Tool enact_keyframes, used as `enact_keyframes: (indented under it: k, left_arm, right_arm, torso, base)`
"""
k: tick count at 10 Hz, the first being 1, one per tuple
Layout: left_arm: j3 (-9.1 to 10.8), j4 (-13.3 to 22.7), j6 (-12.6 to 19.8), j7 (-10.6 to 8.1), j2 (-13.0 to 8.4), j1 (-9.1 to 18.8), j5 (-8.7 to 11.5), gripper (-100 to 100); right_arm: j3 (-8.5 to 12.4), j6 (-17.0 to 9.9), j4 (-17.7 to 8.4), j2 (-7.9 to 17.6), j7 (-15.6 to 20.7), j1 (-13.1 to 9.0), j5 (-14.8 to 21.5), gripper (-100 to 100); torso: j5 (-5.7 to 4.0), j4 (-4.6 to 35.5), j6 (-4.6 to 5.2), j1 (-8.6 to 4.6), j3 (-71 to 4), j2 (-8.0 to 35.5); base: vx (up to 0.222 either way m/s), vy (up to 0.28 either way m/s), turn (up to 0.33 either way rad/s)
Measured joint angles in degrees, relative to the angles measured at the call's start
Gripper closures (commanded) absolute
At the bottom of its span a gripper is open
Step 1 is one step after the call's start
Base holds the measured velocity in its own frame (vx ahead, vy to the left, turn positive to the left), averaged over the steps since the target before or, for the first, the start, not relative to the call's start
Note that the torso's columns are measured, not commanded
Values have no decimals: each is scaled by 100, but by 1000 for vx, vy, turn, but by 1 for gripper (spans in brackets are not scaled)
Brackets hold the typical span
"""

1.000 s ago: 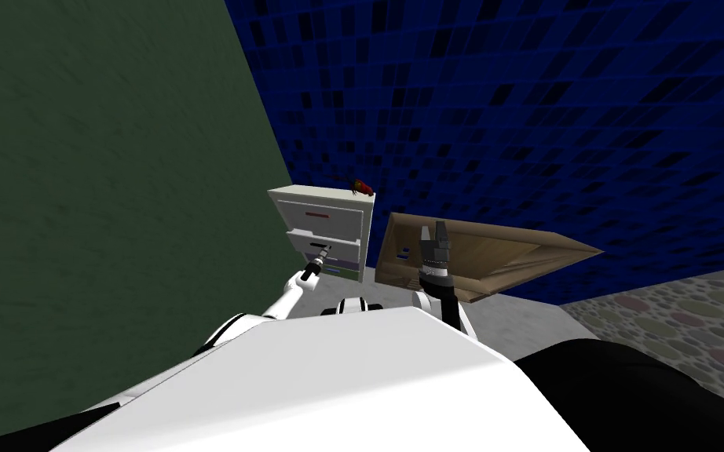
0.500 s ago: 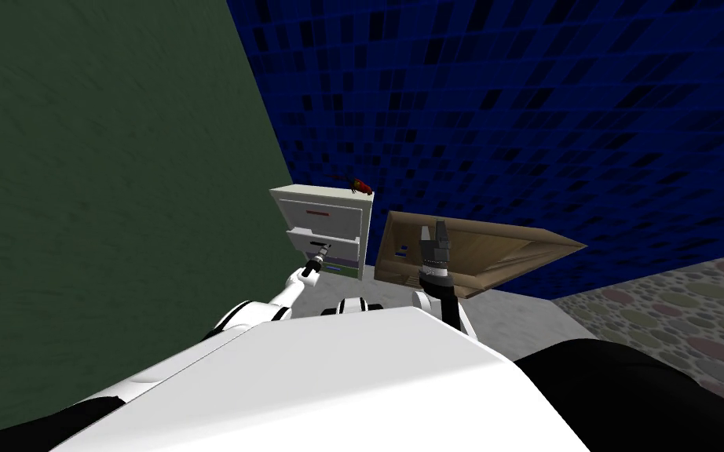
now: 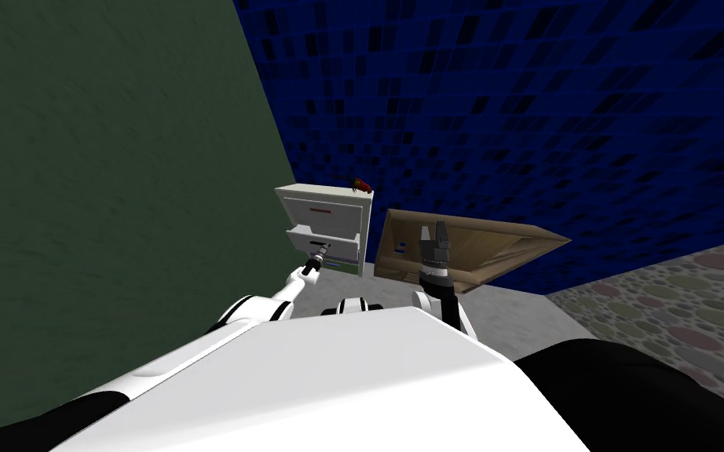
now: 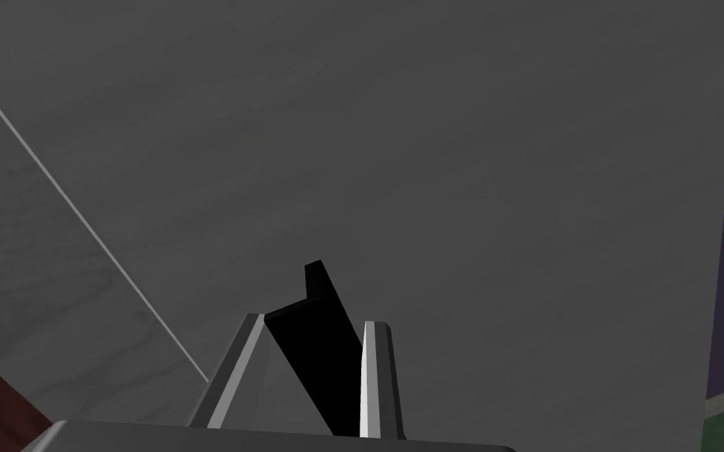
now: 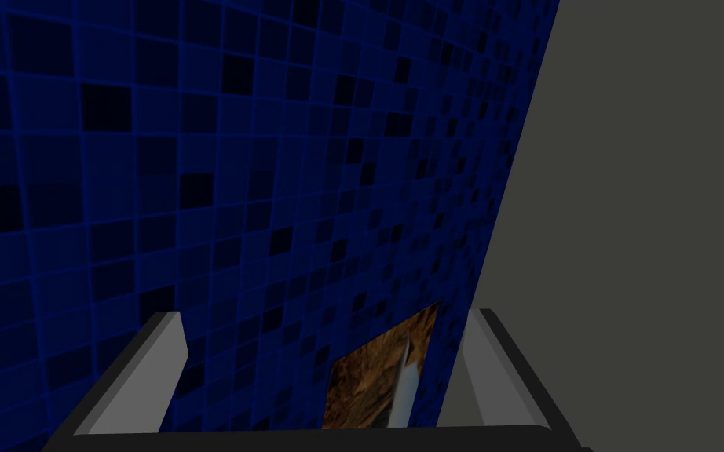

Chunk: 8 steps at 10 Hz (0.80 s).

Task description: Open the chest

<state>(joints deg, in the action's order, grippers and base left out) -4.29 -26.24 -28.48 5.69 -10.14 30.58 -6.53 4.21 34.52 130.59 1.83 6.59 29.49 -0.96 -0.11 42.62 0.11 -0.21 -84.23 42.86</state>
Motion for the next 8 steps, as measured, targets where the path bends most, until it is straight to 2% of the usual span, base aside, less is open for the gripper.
enact_keyframes:
  k: [1,2,4,5,7,8]
  left_arm:
    - [23,242,-74,12,14,138,11,100]
    - [7,231,-84,2,4,138,5,-100]
    - [20,9,142,-62,127,159,-165,-100]
    - [79,87,214,-59,242,273,-264,-100]
    - [65,-123,354,-96,286,204,-344,-100]
    - [32,-375,493,-153,316,116,-428,-100]
  right_arm:
    - [0,0,0,0,0,0,0,0]
    - [0,0,0,0,0,0,0,0]
    - [0,0,0,0,0,2,0,0]
    - [1,1,0,0,0,3,0,0]
    - [0,0,0,0,0,2,0,0]
    - [0,0,0,0,0,2,0,0]
  torso:
    - [0,0,4,-1,-4,-10]
    - [-2,7,6,-7,-4,-8]
    - [6,-36,-8,8,-49,-84]
    - [11,-36,-2,17,-54,-91]
    - [11,-33,-8,18,-33,-56]
    - [11,-32,-10,21,-30,-52]
  base:
    - [-153,29,13]
    - [-64,22,72]
    - [22,19,103]
    - [15,10,55]
    - [6,5,24]
    - [21,19,86]
